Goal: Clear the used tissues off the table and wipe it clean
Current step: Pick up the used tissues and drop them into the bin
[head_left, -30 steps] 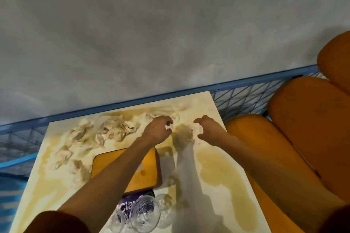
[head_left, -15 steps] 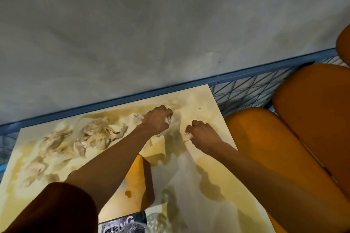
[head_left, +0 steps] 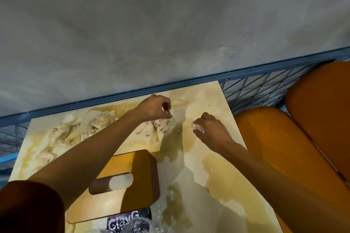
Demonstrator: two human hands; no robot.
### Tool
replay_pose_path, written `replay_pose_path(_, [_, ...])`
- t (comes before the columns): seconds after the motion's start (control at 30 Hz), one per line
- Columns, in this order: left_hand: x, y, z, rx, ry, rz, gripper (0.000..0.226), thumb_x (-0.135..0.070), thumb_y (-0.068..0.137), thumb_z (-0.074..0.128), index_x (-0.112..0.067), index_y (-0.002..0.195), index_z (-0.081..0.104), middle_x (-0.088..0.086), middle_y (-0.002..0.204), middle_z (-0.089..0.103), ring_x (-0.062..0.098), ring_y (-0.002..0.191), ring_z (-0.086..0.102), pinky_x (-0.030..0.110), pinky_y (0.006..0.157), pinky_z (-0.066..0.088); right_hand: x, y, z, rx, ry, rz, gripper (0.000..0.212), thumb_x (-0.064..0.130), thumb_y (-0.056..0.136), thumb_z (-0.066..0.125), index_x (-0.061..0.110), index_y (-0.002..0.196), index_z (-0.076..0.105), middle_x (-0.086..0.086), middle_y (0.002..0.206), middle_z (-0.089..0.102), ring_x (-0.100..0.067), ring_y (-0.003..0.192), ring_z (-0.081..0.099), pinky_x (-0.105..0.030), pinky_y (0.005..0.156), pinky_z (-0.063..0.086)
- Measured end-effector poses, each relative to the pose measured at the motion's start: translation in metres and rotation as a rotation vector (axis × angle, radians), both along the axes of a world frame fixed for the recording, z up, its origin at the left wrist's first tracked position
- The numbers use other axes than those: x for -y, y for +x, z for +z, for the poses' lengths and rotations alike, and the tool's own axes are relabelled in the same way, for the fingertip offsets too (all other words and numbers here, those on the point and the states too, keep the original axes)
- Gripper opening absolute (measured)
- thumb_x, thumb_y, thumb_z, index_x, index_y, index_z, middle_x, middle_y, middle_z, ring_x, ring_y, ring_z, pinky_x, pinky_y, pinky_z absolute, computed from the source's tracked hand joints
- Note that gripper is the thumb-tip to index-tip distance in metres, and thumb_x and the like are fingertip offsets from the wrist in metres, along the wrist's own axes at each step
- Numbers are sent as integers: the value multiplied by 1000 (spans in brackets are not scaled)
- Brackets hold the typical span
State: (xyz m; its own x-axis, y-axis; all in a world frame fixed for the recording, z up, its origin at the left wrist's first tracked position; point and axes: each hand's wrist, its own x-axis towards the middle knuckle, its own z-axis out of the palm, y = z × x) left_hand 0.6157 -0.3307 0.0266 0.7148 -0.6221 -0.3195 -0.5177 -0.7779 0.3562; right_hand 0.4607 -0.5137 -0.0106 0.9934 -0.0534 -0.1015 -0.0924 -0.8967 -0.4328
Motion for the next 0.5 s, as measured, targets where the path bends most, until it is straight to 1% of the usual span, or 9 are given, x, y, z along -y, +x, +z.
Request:
replay_pose_path(0.03, [-4,-4,2,-19,37,-20,30,-35,76,79,-20,99,66,-3,95,68,13,78,60,27,68,50,-1,0,0,-5,9,-6,32,29,96,54,19,125,63,-5,115,57,-23,99,56,-35,86,48])
replay_pose_path(0.1, [-11,-15,2,-3,142,-69,39,-37,76,78,-24,110,64,-3,100,68,15,81,60,25,66,49,-4,1,0,-21,20,-8,32,29,96,55,19,125,63,-5,115,56,-24,100,56,-35,85,46])
replay_pose_path(0.17, [-15,-24,-3,66,249,-136,50,-39,77,76,-28,122,58,-2,108,67,15,85,58,24,65,47,-9,1,2,-31,20,-5,33,29,96,55,19,126,61,-5,116,55,-24,102,55,-35,86,45])
replay_pose_path(0.23, [-16,-28,-9,144,339,-206,56,-38,79,73,-28,130,53,1,115,64,19,93,59,25,66,46,-12,2,3,-38,20,0,34,30,96,55,19,127,60,-5,117,55,-24,103,55,-35,88,46])
replay_pose_path(0.27, [-16,-30,-12,171,369,-233,55,-37,80,71,-28,131,52,2,116,64,20,96,59,26,66,46,-14,2,3,-43,23,0,34,30,96,55,19,128,60,-5,117,55,-23,103,56,-35,88,46])
replay_pose_path(0.33, [-16,-32,-16,197,381,-248,45,-32,83,69,-26,125,56,3,114,65,19,95,59,26,66,44,-16,0,4,-54,33,3,34,30,96,55,19,128,60,-4,117,55,-22,103,56,-34,88,47])
replay_pose_path(0.4, [-16,-33,-20,206,354,-222,35,-30,84,69,-25,117,61,2,111,66,17,92,58,24,67,41,-17,-1,4,-59,32,11,34,30,96,55,19,127,60,-4,117,55,-22,102,56,-35,87,48])
replay_pose_path(0.5, [-19,-32,-22,192,292,-169,28,-33,85,69,-24,111,65,0,108,67,16,91,59,23,67,41,-16,-2,5,-61,45,8,33,30,96,55,18,126,61,-5,115,55,-23,102,56,-35,84,48])
